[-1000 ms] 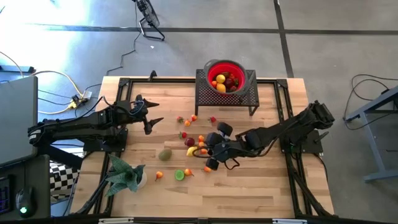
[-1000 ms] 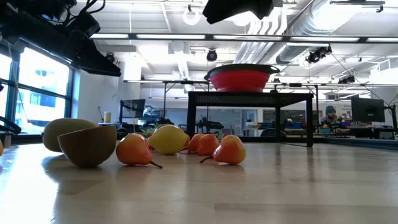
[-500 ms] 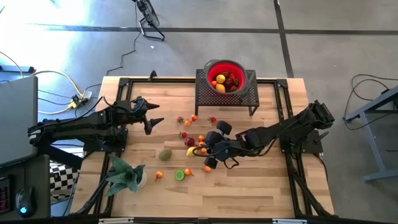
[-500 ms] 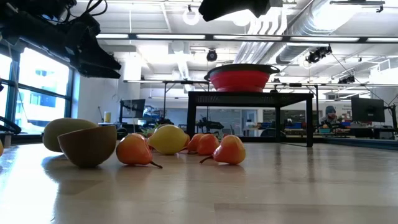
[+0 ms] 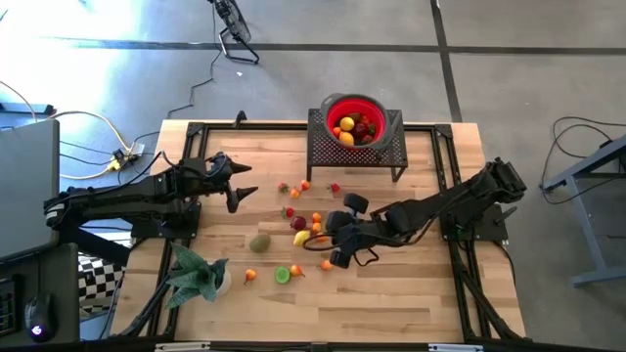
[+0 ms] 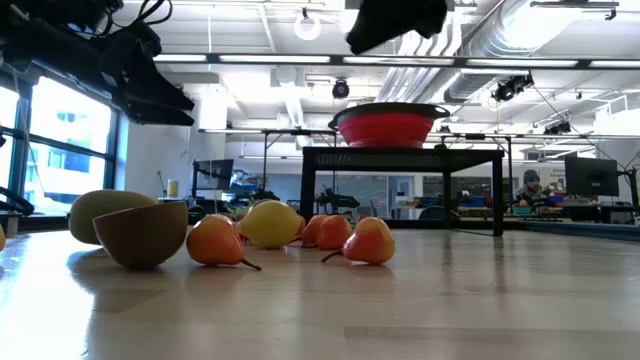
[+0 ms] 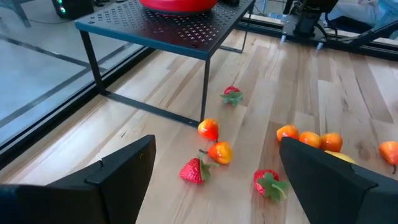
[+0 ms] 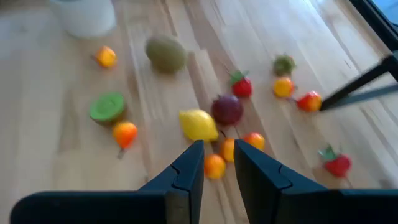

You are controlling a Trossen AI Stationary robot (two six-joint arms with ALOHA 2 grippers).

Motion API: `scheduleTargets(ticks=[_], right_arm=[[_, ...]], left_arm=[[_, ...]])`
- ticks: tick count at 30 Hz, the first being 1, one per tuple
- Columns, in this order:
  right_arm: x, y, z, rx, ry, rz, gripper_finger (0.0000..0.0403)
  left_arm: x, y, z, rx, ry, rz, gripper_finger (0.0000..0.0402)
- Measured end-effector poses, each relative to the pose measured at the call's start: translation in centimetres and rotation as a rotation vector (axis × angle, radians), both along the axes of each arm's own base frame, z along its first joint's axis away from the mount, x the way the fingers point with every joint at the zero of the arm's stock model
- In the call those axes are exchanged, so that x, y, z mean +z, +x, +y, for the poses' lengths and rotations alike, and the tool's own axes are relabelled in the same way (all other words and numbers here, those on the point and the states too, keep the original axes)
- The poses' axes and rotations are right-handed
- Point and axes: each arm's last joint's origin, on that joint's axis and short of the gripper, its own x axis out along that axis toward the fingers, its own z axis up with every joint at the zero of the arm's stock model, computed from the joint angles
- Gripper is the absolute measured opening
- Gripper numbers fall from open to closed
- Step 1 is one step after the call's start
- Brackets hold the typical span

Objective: Pick & Place Fruit
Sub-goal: Put the kiwi into the strainer on the shelf

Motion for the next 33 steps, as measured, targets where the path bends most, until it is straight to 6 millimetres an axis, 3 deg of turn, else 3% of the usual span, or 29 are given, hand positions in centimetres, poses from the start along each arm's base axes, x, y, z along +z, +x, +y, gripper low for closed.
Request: scheduleTargets(ticks=[12,16,21,27,33], right_arm=[[1.2,-1.8,-1.1,0.013,-0.059,0.072,0.0075],[2.2,-2.7,-1.7,-0.009,-0.085,0.034,0.0058],[1.6,-4.3,-2.3,0.004,-0.08,-0.059,0.0039],[-0.2,-7.3,-3.3,0.053,-0.088,-0.206,0.0027],[-1.1,-11.9,-4.9,0.111,-0.153,-0.329,0.0026]], left_arm=[[0.2,0.1,0.0,-0.001,-0.003,-0.029,0.0337],[0.2,0.1,0.0,0.011,-0.042,-0.038,0.0337],[0.2,0.1,0.0,0.011,-0.042,-0.039,0.0337],[0.1,0.1,0.0,0.012,-0.045,-0.034,0.0337],[0.1,0.1,-0.1,0.012,-0.123,-0.06,0.0337]])
